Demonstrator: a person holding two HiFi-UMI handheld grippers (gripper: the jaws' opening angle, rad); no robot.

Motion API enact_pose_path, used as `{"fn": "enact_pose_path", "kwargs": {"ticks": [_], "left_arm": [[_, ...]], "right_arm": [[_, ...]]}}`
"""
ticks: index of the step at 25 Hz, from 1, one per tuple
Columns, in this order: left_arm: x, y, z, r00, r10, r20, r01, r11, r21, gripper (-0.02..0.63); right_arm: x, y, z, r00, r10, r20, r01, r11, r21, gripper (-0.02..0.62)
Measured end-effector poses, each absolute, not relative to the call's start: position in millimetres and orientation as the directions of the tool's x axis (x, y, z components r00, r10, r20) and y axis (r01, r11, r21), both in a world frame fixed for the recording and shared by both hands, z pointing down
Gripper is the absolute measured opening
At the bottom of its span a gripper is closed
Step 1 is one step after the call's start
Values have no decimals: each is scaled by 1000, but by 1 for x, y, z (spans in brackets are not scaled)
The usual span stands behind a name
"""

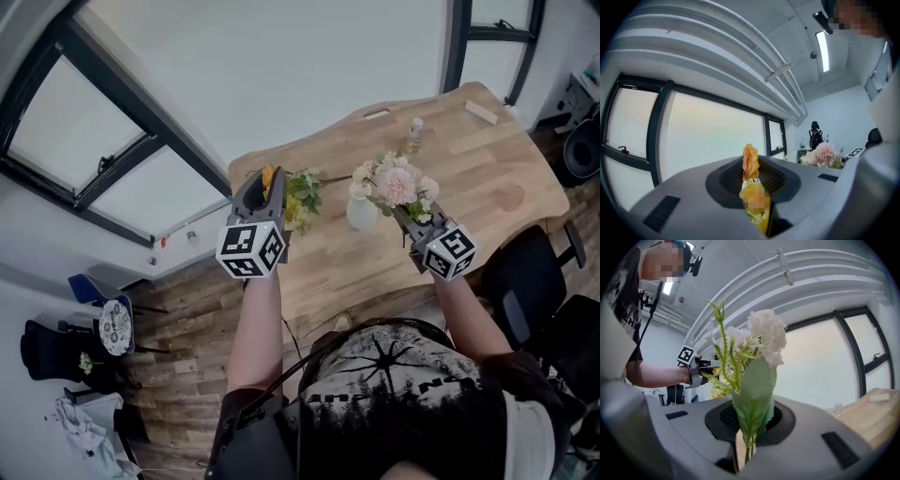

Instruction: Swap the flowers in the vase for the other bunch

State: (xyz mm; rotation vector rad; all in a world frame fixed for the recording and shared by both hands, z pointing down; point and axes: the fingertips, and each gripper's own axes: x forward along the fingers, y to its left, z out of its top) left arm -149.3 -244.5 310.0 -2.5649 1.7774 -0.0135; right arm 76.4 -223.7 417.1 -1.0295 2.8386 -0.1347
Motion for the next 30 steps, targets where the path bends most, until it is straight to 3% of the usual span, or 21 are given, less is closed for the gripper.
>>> {"fn": "enact_pose_path", "kwargs": {"ticks": [22, 30], "left_arm": [[-173, -178, 451, 312, -922, 230, -950, -298, 94, 78], [-172, -178, 466, 344, -902, 262, -938, -320, 132, 78]], "right_arm": [[38, -240, 392, -806, -587, -79, -578, 809, -109, 40], [16, -271, 357, -799, -588, -127, -587, 808, -48, 40]]}}
